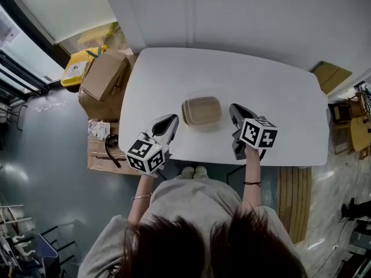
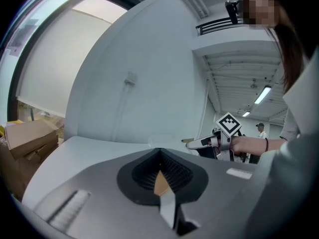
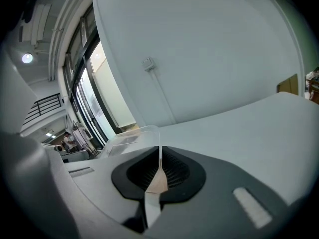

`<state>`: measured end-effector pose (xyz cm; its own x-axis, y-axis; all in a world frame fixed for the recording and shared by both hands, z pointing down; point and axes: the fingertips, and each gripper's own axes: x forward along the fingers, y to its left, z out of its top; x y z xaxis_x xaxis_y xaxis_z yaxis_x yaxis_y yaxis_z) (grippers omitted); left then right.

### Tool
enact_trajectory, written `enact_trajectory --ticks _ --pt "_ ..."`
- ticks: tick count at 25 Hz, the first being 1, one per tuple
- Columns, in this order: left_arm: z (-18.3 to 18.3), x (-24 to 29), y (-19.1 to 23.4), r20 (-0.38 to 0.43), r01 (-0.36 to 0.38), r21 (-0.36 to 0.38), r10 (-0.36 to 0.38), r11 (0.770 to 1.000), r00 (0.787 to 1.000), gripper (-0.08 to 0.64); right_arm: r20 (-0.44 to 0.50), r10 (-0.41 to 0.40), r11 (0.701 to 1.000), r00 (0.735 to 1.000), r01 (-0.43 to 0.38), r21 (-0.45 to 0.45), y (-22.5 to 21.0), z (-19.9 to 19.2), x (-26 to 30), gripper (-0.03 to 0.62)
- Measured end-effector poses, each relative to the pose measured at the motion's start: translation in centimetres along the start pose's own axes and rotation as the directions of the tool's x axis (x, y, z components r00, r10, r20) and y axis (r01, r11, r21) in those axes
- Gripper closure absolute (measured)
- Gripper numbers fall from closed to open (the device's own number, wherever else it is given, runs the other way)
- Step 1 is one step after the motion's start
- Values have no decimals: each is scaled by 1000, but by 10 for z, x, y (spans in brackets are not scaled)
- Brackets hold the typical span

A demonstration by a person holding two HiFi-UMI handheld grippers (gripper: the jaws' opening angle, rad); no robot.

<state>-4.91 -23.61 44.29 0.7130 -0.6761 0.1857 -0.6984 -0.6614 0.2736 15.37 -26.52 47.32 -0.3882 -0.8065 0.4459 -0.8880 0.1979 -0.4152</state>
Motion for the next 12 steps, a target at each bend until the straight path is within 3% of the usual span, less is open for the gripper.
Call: enact_trajectory --ticks 12 --pt "40 -12 -8 81 2 58 -7 998 997 569 74 37 998 997 -33 -55 21 31 -14 560"
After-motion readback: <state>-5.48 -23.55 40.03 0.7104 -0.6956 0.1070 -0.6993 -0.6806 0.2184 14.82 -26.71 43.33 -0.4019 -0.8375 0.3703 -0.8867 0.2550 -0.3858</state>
